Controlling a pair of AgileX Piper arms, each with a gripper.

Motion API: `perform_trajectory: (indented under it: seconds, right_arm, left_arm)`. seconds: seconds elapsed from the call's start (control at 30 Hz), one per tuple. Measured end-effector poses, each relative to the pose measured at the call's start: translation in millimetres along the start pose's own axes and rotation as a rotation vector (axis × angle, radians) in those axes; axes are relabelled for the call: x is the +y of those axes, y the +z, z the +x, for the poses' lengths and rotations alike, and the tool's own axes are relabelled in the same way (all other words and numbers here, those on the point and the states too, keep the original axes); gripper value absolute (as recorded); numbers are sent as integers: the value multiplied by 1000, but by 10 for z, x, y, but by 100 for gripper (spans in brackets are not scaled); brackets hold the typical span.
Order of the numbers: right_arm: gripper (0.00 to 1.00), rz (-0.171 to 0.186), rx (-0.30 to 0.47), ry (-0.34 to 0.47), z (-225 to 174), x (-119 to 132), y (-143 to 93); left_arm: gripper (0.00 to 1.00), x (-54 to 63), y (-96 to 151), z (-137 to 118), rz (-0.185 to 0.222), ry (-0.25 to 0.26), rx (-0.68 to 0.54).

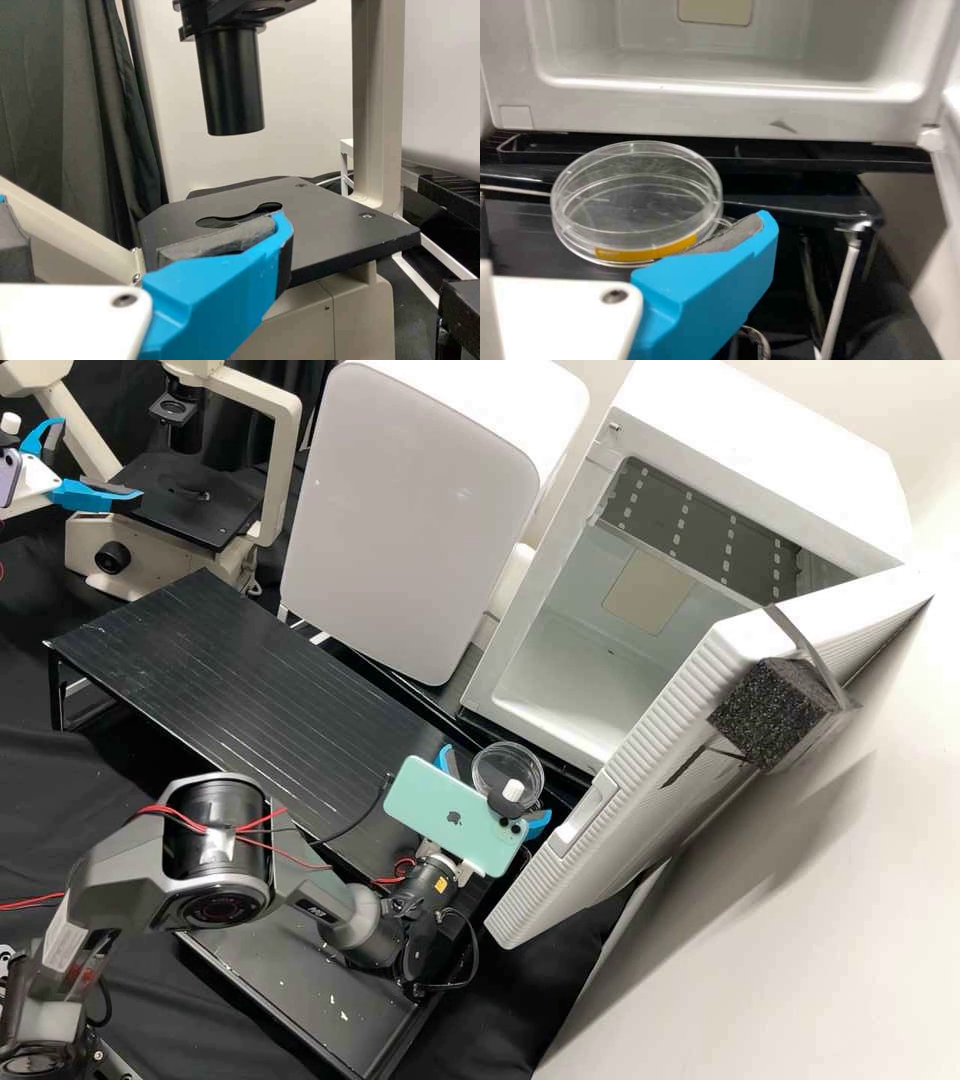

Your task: Take the petri dish out of the incubator

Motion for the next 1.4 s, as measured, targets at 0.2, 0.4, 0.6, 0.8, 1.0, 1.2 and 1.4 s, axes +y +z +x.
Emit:
perform_trajectory:
  seconds: [0.2,0.4,0.6,0.8,1.0,1.2,1.4]
  right_arm:
    - [100,0,5,1,54,3,14]
    - [100,3,-4,5,61,6,18]
    - [100,21,-24,28,67,17,31]
    - [100,30,-33,38,67,19,38]
    - [100,41,-46,45,92,11,32]
    - [0,47,-71,56,150,26,20]
    - [0,42,-68,61,165,48,11]
  left_arm:
    - [100,0,0,0,0,0,0]
    - [100,0,0,0,0,0,0]
    - [100,0,0,0,0,0,0]
    - [100,0,0,0,0,0,0]
    - [100,0,0,0,0,0,0]
    - [100,0,0,0,0,0,0]
    - [100,0,0,0,0,0,0]
